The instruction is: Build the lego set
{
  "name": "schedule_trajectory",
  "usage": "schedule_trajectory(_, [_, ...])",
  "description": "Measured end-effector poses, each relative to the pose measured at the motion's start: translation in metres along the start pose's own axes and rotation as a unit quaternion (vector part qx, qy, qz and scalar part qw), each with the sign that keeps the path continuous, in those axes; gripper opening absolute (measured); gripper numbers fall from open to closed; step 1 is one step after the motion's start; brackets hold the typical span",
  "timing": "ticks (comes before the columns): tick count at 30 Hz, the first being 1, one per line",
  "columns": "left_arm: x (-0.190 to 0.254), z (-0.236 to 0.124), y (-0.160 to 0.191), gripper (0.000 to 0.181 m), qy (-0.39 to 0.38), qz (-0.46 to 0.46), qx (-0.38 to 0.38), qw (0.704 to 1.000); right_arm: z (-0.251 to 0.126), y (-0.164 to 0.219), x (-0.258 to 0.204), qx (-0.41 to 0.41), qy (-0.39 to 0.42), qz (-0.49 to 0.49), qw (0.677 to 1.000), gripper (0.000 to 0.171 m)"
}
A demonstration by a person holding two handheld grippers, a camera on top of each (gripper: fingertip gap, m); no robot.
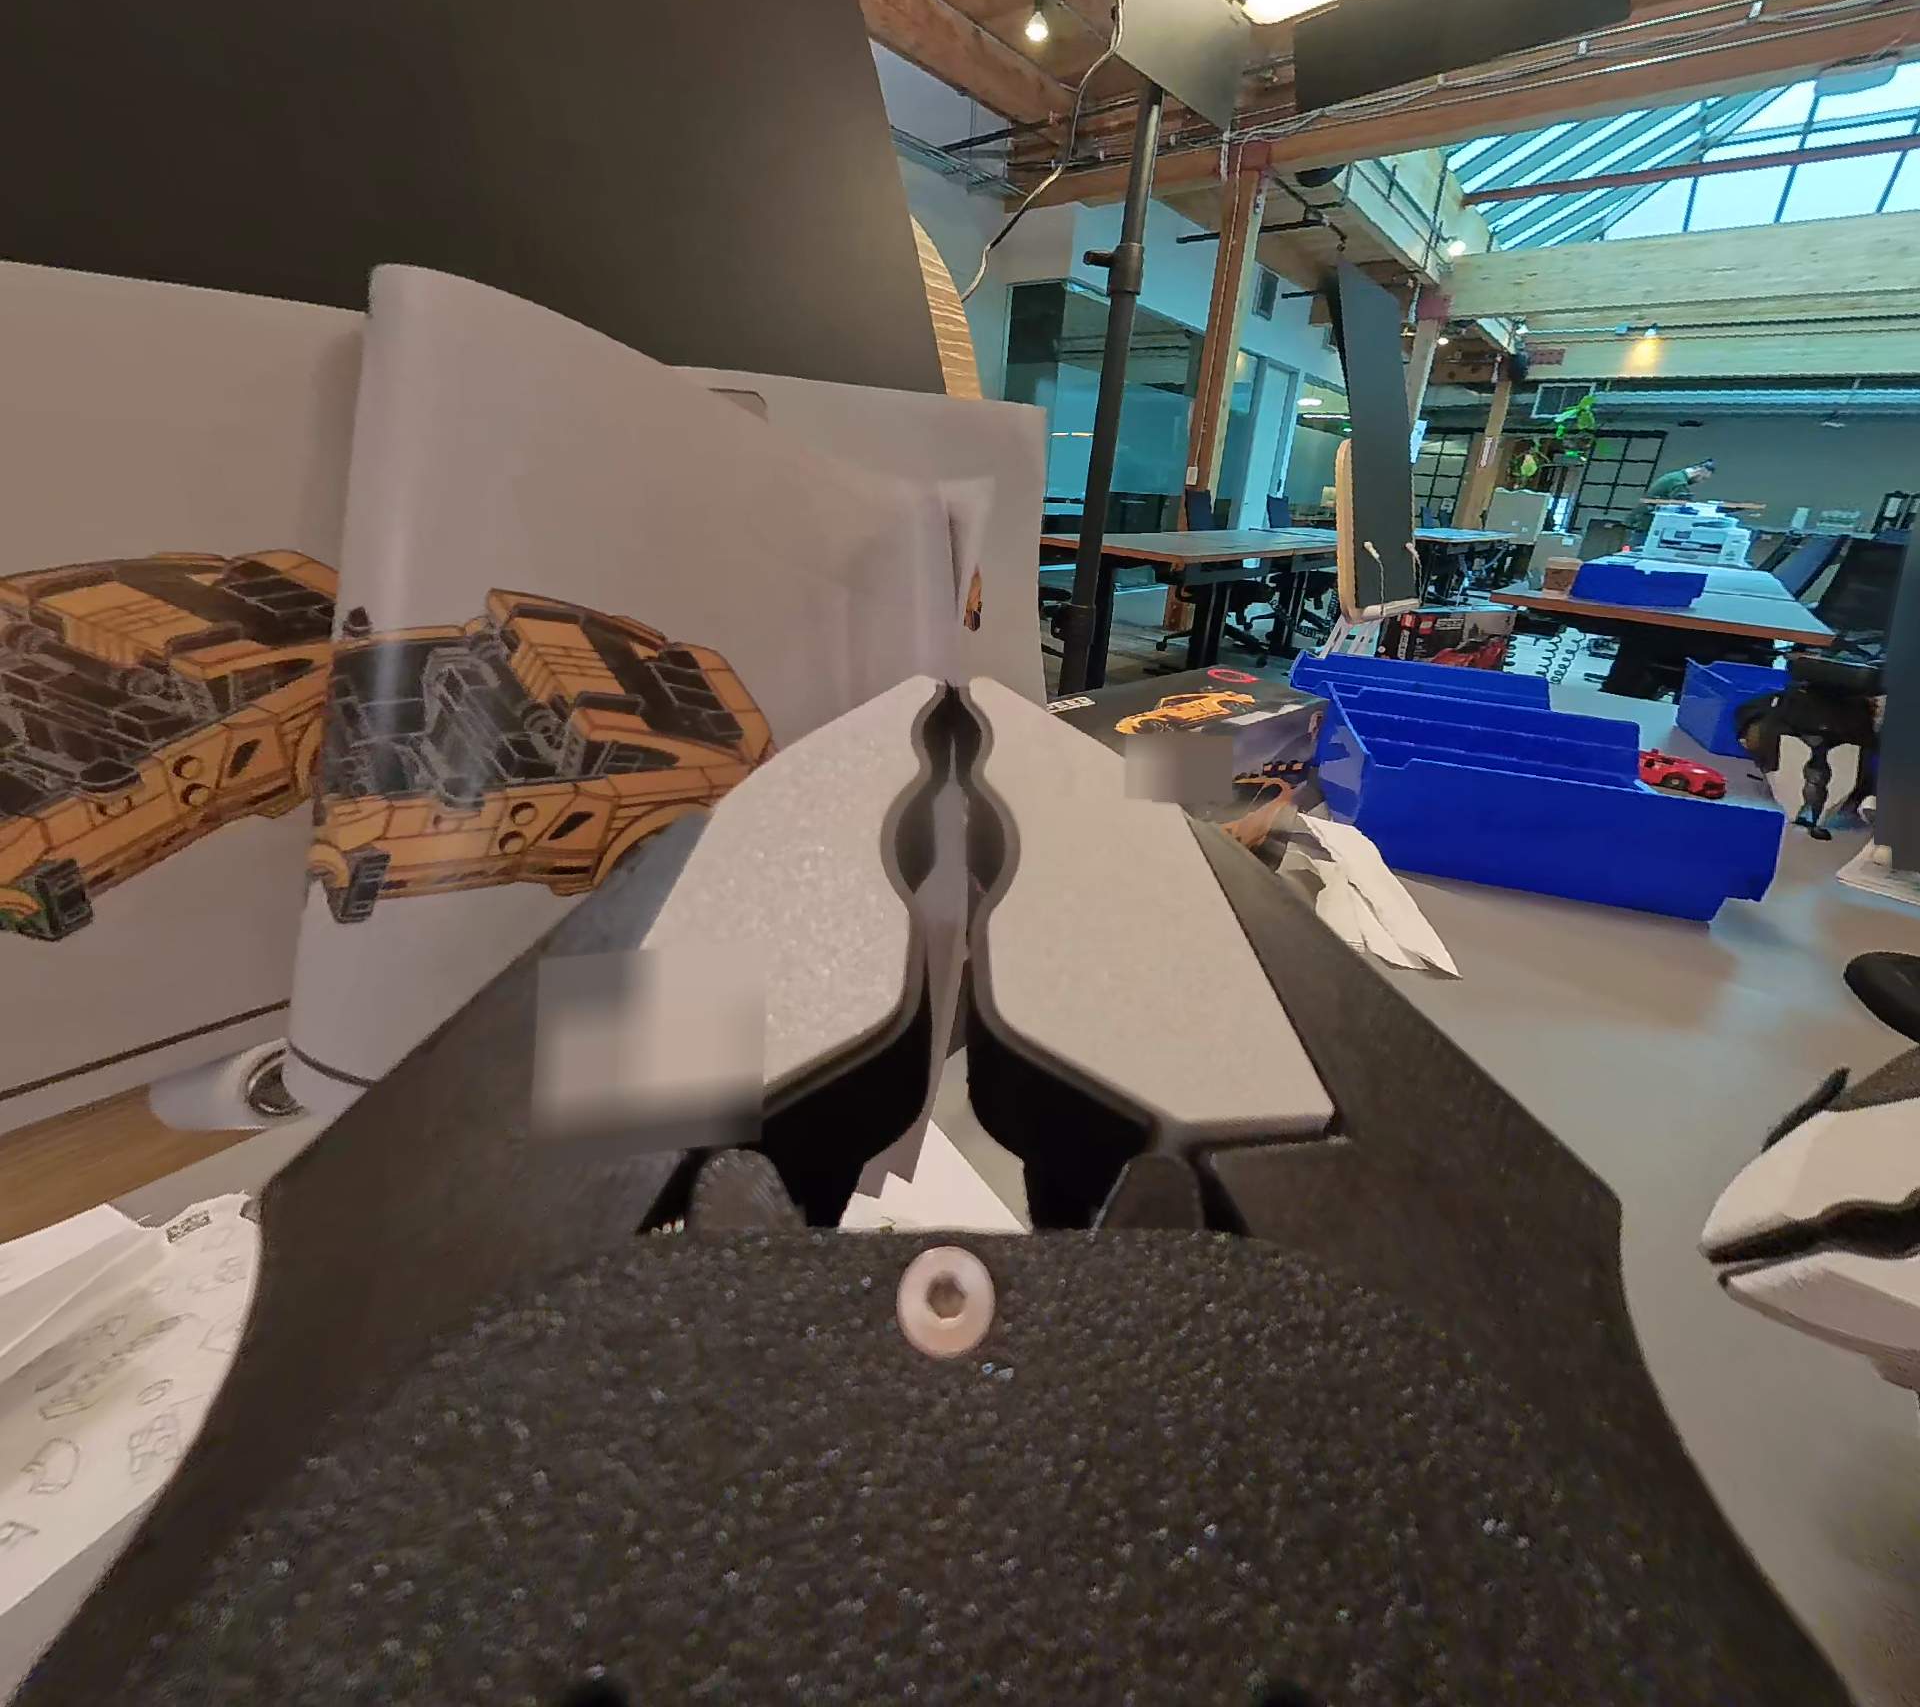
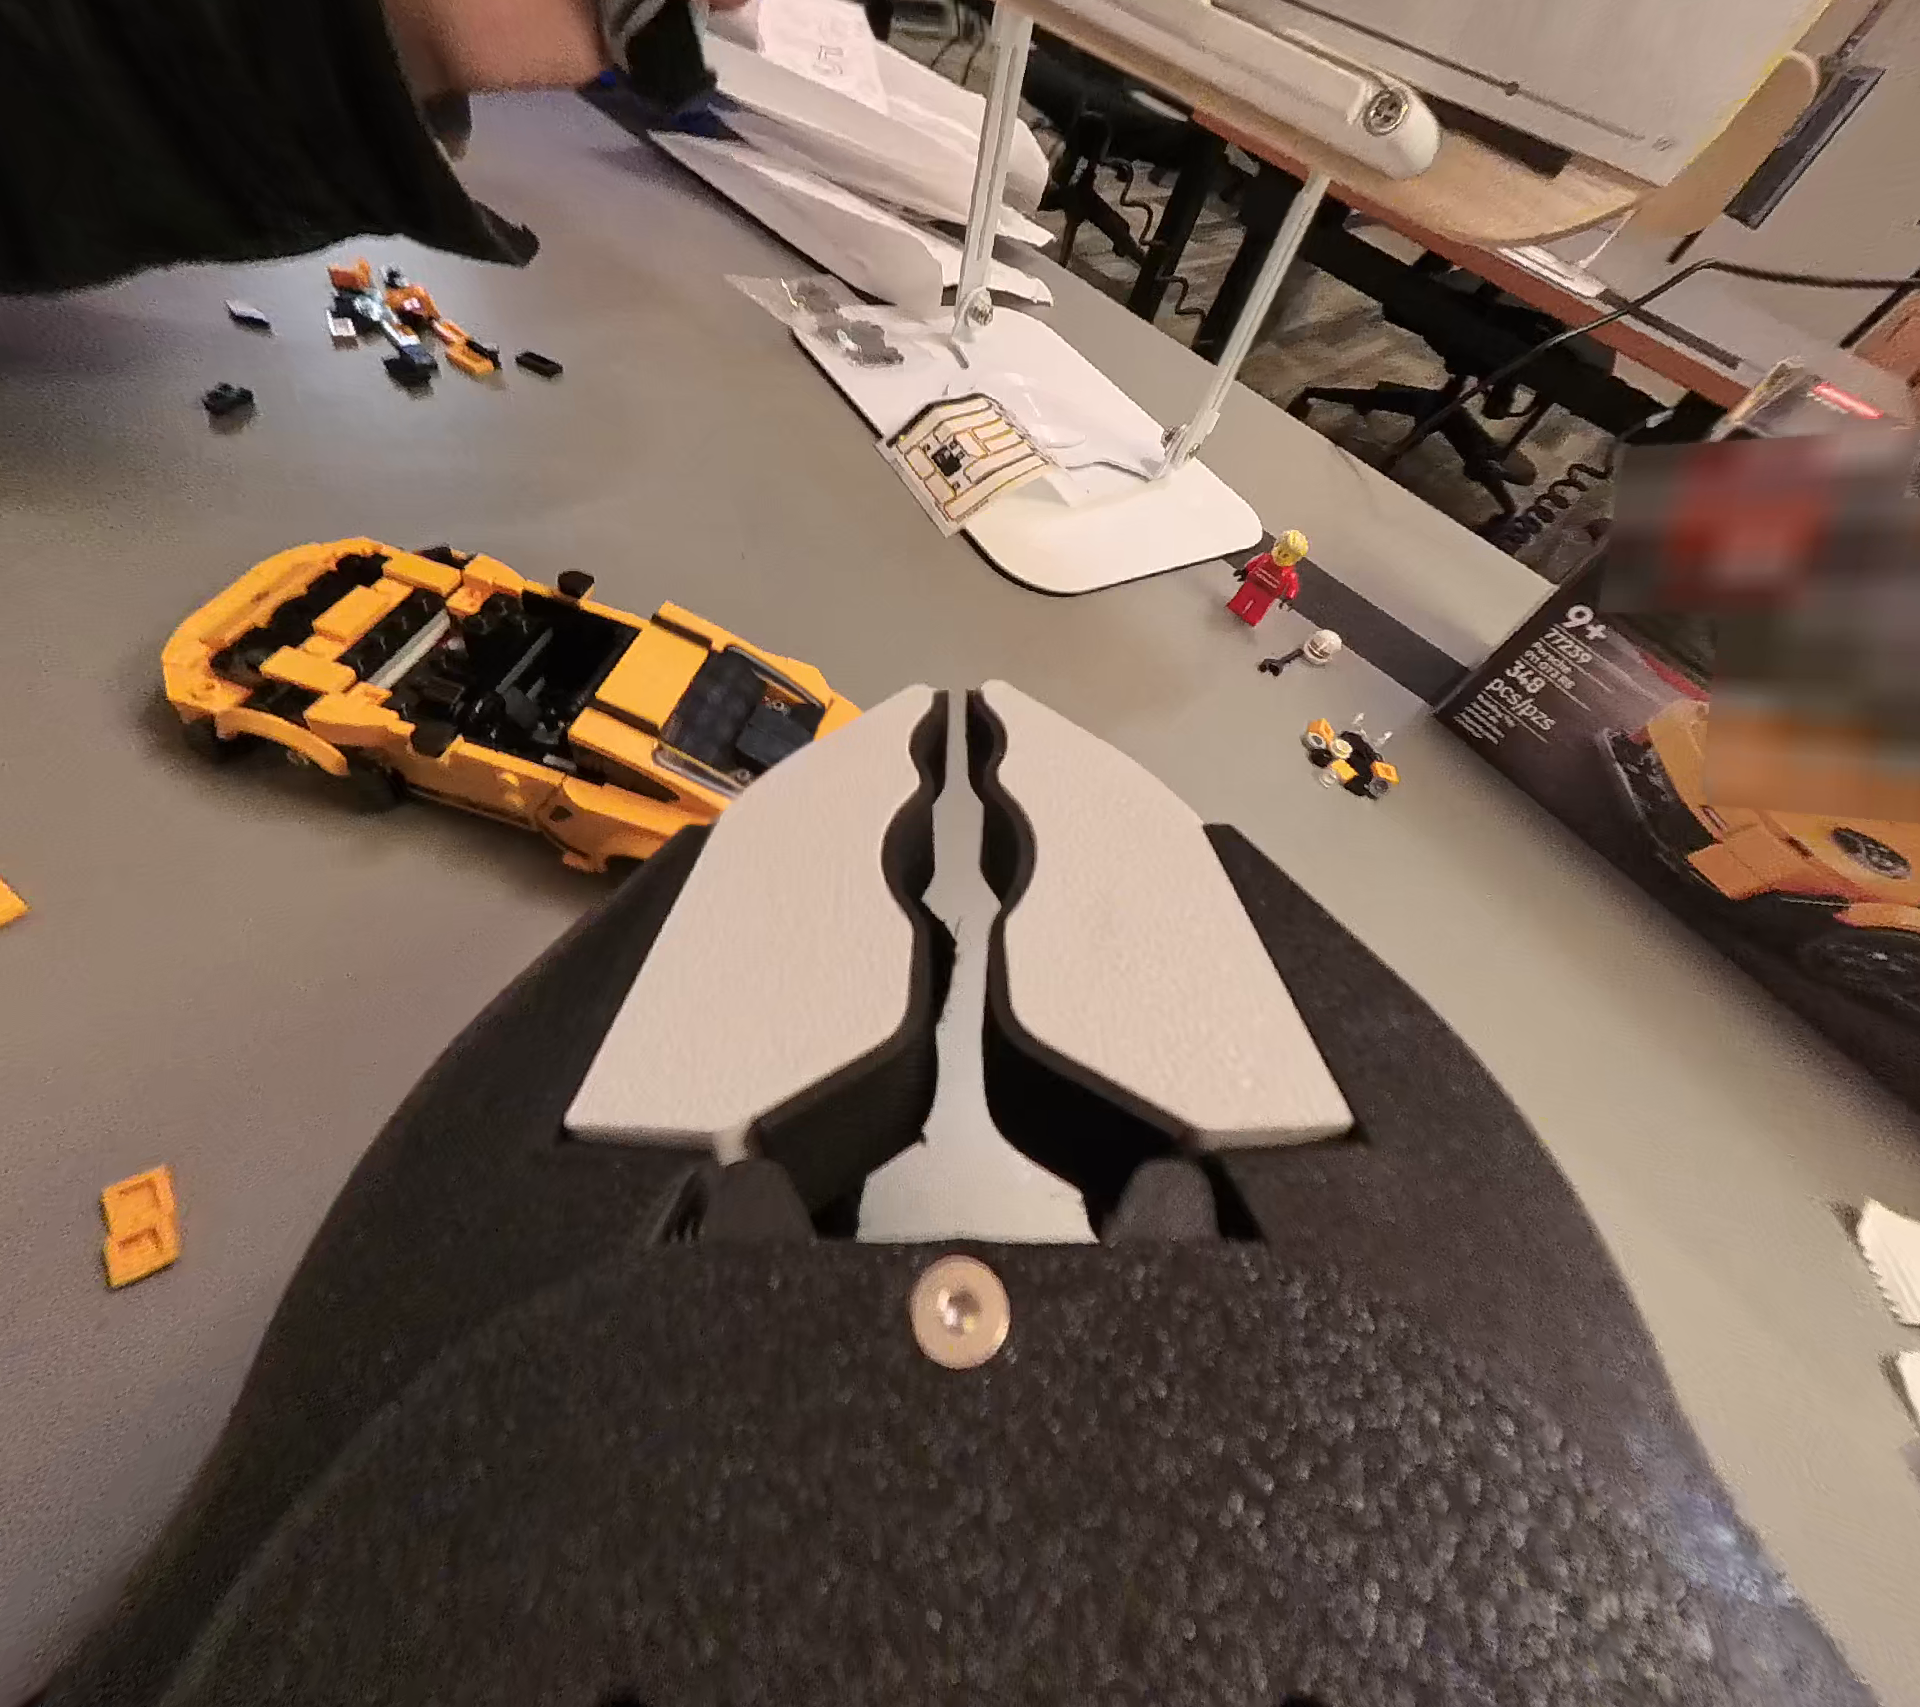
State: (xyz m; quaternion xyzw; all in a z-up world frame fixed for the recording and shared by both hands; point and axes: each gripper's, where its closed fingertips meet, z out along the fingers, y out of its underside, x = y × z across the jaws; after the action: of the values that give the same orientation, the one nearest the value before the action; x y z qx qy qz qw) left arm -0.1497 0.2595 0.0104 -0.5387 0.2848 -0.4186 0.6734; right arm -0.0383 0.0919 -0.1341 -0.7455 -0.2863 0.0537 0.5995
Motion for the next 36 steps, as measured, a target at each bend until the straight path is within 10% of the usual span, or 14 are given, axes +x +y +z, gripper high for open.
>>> schedule_trajectory(14, [0.007, 0.003, 0.005, 0.000, 0.019, -0.009, -0.009, 1.000, 0.010, -0.026, 0.005, 0.043, -0.012, 0.066, 0.997, 0.009])
schedule_trajectory(24, [0.014, 0.010, 0.012, 0.000, 0.029, 0.004, -0.013, 0.999, 0.086, -0.181, 0.020, 0.128, -0.139, 0.229, 0.955, 0.061])
schedule_trajectory(29, [0.018, 0.016, 0.020, 0.000, 0.033, 0.013, -0.017, 0.999, 0.141, -0.190, 0.036, 0.044, -0.134, 0.262, 0.955, 0.074])
schedule_trajectory(36, [0.021, 0.020, 0.029, 0.000, 0.040, 0.020, -0.027, 0.999, 0.157, -0.175, 0.050, 0.015, -0.121, 0.268, 0.956, 0.021])
